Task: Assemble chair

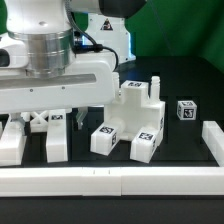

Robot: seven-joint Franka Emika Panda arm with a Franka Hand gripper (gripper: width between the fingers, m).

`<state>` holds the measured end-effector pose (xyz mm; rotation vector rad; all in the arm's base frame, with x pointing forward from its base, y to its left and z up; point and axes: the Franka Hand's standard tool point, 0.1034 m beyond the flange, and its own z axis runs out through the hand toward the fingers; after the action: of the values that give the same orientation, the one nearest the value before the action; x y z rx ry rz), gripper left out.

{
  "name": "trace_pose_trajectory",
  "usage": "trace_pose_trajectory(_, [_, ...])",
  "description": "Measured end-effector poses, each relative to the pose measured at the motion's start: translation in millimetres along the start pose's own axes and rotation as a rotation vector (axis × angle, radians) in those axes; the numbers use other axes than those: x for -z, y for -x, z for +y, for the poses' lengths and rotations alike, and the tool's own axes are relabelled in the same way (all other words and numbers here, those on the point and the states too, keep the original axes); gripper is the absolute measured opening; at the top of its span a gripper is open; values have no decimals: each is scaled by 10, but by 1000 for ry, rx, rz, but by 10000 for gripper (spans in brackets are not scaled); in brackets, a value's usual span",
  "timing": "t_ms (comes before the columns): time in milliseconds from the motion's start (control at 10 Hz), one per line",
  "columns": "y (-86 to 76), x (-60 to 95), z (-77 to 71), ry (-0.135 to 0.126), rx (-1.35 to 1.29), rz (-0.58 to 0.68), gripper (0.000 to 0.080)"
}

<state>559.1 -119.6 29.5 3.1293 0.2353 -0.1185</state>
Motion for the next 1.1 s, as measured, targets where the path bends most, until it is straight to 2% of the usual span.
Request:
trace_pose_trajectory(300, [3,-4,6,0,1,-1,649])
trace_pose_trajectory(500, [15,-120,15,3,5,-10,649])
trace_pose_trajectory(700, [3,-203,-57,3,-14,-20,649])
trace_pose_trajectory(1100, [26,-242,-52,1,-21,-26,649])
